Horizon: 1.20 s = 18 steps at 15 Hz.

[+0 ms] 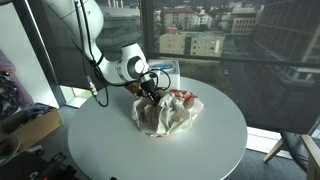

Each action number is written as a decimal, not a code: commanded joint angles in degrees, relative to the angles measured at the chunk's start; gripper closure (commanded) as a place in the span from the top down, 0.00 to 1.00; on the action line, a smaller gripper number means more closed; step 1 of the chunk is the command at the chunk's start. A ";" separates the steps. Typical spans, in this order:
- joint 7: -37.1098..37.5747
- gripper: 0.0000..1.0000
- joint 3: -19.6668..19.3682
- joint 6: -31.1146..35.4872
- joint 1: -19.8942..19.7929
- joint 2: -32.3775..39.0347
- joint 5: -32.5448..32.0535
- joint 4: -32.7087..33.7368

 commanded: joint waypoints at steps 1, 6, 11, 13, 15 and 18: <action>3.51 0.68 0.19 -2.78 -1.00 -0.45 -2.34 0.80; 8.73 1.00 -2.95 0.66 3.16 -5.69 -5.85 -6.51; 9.77 1.00 -3.52 5.88 4.97 -11.20 -9.71 -14.25; 5.13 1.00 1.33 8.96 1.82 -14.24 -9.32 -17.14; 2.24 1.00 3.79 11.54 1.19 -16.49 -9.17 -19.91; -0.90 1.00 4.58 12.83 2.73 -19.20 -9.02 -22.75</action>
